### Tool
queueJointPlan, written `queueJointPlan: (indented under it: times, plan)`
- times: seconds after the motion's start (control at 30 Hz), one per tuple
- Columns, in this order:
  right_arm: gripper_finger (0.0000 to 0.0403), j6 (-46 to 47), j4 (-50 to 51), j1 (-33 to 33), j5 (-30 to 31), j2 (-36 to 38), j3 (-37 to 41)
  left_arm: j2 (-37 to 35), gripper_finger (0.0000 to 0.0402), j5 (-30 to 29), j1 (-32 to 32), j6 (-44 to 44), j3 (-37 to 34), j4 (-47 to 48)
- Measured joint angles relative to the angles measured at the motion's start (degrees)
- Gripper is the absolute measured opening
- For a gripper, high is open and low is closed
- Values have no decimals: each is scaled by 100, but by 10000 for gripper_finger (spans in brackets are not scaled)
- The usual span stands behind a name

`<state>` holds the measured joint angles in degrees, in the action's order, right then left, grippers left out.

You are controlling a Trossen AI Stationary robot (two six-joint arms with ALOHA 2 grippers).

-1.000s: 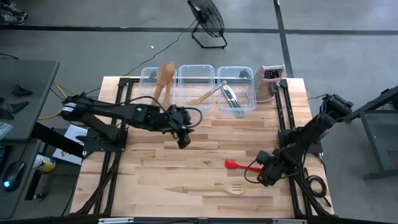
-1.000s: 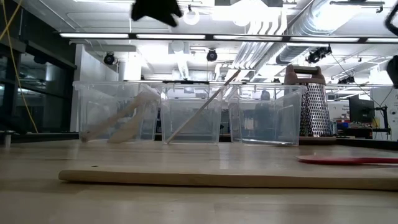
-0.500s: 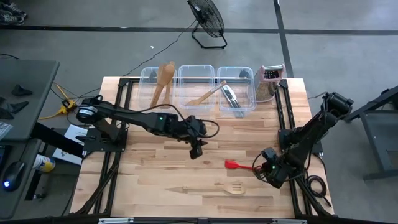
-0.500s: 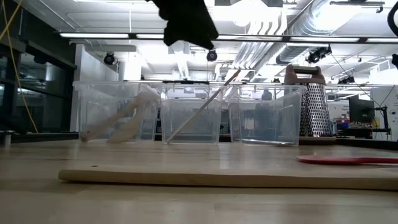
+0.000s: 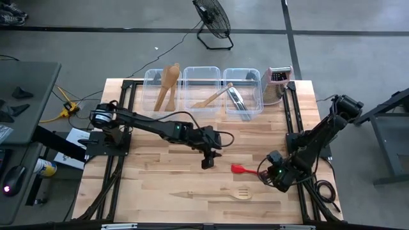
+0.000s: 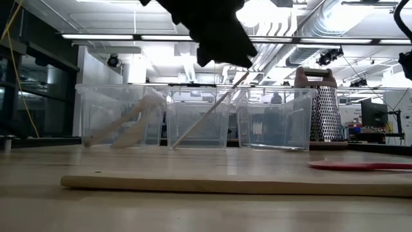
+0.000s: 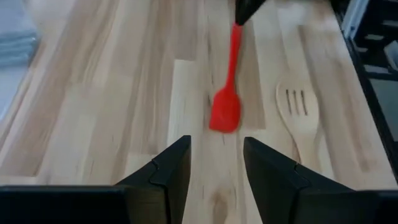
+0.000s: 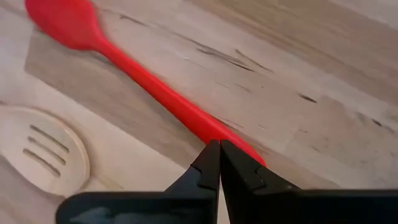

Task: Pick & Place Kitchen Items
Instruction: Put the red rubber scraper into the middle transparent bin

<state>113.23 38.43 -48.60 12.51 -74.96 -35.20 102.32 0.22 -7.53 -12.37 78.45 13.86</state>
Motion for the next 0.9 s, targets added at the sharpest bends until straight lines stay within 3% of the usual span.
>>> queueJointPlan:
  times: [0.27, 0.57, 0.7, 0.9]
  plan:
    - [3, -442, 44, -58, -210, 7, 0, 91, 147, 34, 2, -114, -1, -225]
    - [8, -2679, -159, -74, -447, 7, 0, 85, 147, 30, 2, -306, 3, -224]
    - [37, -3559, -56, -76, -555, 7, 0, 85, 147, 28, 2, -407, 3, -213]
    - [123, -4805, -102, -92, -251, -37, 2, 85, 147, 27, 2, -467, 3, -168]
